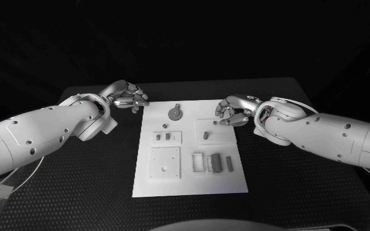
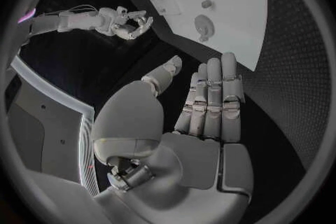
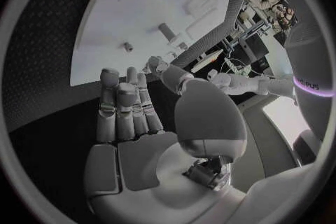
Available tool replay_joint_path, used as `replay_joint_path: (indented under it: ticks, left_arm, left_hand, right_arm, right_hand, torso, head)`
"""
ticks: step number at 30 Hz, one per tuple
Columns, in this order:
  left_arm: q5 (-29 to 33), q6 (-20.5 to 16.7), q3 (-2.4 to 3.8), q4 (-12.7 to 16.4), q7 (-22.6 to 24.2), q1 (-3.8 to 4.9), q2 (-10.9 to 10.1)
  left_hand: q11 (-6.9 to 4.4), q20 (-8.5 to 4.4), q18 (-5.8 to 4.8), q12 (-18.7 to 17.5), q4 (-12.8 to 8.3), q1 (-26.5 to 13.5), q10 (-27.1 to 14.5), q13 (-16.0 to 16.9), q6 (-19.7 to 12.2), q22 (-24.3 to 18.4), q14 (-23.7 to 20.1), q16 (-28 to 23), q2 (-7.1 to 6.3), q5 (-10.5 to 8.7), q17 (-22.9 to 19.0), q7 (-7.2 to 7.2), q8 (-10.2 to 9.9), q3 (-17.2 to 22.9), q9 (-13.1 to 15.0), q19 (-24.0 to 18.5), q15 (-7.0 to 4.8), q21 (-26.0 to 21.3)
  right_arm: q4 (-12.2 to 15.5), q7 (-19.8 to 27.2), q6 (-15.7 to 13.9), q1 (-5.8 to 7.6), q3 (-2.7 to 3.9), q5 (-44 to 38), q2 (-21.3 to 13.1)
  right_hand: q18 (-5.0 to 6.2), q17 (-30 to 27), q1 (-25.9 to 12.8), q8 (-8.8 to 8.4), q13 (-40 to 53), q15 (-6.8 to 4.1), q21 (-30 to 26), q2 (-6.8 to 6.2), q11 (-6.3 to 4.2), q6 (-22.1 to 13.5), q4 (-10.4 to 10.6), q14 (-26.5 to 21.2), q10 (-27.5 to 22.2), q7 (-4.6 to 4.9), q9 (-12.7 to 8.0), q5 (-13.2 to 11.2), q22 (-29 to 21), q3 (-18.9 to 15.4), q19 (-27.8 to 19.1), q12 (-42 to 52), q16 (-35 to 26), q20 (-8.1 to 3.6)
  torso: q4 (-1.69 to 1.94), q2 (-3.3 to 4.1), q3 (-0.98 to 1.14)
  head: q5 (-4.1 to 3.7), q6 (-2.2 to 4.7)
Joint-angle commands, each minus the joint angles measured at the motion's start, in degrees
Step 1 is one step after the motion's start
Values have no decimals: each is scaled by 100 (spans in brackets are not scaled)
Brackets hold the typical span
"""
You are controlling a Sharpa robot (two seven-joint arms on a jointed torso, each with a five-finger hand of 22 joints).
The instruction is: Assemble the parts on the task board
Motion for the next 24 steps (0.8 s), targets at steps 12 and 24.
replay_joint_path:
  ticks: [12,24]
  left_arm:
    - [203,149,2,22,185,4,5]
    - [209,153,2,30,181,4,-13]
  left_hand:
    - [17,-24,273,7,-31,-54,-100,-4,-30,-75,11,-123,8,11,56,-6,12,-56,1,31,52,-119]
    - [24,-32,258,6,-30,-59,-118,-6,-42,-102,9,-162,10,11,85,-2,11,-72,-1,41,57,-152]
  right_arm:
    - [-231,-290,-288,-132,-11,-841,289]
    - [-493,-415,-218,-181,-32,-906,512]
  right_hand:
    - [151,37,-14,17,-38,-33,-37,10,-54,59,-2,90,300,-10,12,-14,18,-26,94,-221,-68,-22]
    - [151,57,-32,-11,-56,-18,-62,-13,-38,14,32,95,303,11,-2,-13,18,-19,101,-326,-92,-24]
  torso:
    - [8,5,-8]
    - [-1,3,-16]
  head:
    - [29,-36]
    - [62,-15]
